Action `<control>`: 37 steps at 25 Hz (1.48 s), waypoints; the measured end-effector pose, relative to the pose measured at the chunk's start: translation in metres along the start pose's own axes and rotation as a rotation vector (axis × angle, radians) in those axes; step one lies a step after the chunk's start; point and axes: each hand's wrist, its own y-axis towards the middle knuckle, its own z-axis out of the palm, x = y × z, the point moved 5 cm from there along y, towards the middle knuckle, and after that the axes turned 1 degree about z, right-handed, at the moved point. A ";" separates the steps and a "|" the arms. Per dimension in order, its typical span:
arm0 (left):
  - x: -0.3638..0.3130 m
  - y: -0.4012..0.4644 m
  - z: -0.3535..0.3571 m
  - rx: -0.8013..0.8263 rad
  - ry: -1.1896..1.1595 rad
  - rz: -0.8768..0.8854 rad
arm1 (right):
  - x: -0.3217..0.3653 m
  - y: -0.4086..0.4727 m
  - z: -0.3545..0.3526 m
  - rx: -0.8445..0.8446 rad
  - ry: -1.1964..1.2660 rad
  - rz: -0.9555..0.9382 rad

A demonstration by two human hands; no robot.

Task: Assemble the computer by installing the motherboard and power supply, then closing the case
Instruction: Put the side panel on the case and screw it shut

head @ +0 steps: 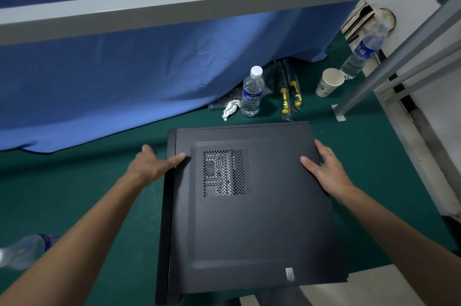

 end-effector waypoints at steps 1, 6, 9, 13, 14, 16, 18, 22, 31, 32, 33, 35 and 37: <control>-0.003 0.000 0.007 0.034 -0.135 -0.006 | -0.001 0.000 0.001 0.006 0.022 0.008; -0.011 0.012 0.030 -0.037 -0.186 0.125 | 0.000 0.004 0.015 -0.071 0.072 0.049; -0.007 0.019 0.027 -0.051 -0.164 0.169 | 0.003 0.004 0.024 -0.084 -0.040 0.038; -0.007 0.016 0.030 -0.042 -0.169 0.175 | 0.003 0.003 0.018 -0.017 -0.019 0.049; -0.007 0.012 0.033 -0.014 -0.250 0.170 | 0.002 0.002 0.015 0.019 0.033 0.059; -0.007 0.002 0.040 0.049 -0.422 0.132 | 0.002 0.002 0.012 0.056 0.074 0.070; -0.007 0.001 0.044 0.016 -0.381 0.133 | 0.004 0.002 0.014 0.010 0.095 0.065; -0.010 -0.001 0.048 -0.023 -0.313 0.120 | 0.006 0.004 0.018 0.016 0.067 0.056; 0.027 -0.060 0.080 -0.003 -0.350 -0.070 | -0.070 -0.080 0.004 0.031 0.395 0.300; 0.030 -0.063 0.081 -0.009 -0.361 -0.075 | -0.078 -0.088 0.010 0.051 0.384 0.295; 0.031 -0.064 0.080 -0.024 -0.361 -0.076 | -0.081 -0.092 0.016 0.058 0.373 0.275; 0.031 -0.064 0.077 -0.064 -0.336 -0.066 | -0.078 -0.094 0.024 0.049 0.364 0.268; 0.031 -0.064 0.078 -0.086 -0.322 -0.059 | -0.076 -0.095 0.025 0.040 0.364 0.262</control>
